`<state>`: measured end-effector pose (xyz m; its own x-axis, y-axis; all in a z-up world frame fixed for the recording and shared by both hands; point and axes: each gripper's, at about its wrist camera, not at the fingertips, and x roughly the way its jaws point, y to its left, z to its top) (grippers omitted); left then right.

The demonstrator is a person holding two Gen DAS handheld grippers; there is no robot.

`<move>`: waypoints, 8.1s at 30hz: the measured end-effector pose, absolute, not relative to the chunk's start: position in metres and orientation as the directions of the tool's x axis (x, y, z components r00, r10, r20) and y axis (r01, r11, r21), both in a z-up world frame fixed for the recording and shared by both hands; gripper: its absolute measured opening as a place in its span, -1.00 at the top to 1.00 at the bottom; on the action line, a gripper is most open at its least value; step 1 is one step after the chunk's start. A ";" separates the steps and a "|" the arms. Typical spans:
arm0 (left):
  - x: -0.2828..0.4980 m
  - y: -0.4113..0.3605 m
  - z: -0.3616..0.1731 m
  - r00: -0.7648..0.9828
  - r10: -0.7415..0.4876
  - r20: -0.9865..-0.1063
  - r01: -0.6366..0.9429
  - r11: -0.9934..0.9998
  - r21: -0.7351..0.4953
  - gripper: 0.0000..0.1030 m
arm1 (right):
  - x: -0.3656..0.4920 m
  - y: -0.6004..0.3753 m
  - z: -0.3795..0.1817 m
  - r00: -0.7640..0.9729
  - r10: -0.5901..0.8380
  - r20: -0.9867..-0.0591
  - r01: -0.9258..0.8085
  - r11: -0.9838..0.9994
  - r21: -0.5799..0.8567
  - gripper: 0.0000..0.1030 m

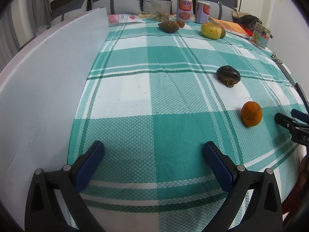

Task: Organize fruits

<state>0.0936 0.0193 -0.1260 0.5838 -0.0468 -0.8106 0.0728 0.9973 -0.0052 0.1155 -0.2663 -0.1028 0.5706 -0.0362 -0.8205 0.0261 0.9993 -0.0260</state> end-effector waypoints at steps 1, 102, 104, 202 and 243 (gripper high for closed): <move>0.094 0.019 -0.126 0.583 -0.047 -0.811 0.072 0.997 -0.006 -0.99 | 0.115 -0.266 -0.103 0.570 -0.036 -0.821 0.026 0.999 -0.026 -1.00; 0.166 0.003 -0.102 0.343 -0.127 -0.931 0.181 0.981 -0.067 0.04 | 0.118 -0.262 -0.104 0.587 -0.042 -0.808 0.027 0.999 -0.033 -1.00; 0.163 0.006 -0.101 0.364 -0.119 -0.924 0.168 0.984 -0.061 -0.04 | 0.118 -0.262 -0.104 0.587 -0.042 -0.808 0.027 0.999 -0.033 -1.00; 0.059 0.024 -0.124 0.555 -0.131 -0.822 0.184 0.982 -0.032 -0.94 | 0.091 -0.217 -0.092 0.531 0.045 -0.846 -0.110 0.994 -0.016 -0.68; 0.153 0.028 -0.110 0.417 -0.209 -0.884 0.115 0.978 -0.177 -0.07 | 0.142 -0.169 -0.086 0.473 0.338 -0.814 -0.303 0.930 0.209 -0.14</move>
<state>0.1526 0.0283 -0.1104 0.4174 -0.2091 -0.8843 0.1149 0.9775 -0.1769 0.1416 -0.1689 -0.0865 0.4734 0.3375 -0.8136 -0.3033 0.9297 0.2091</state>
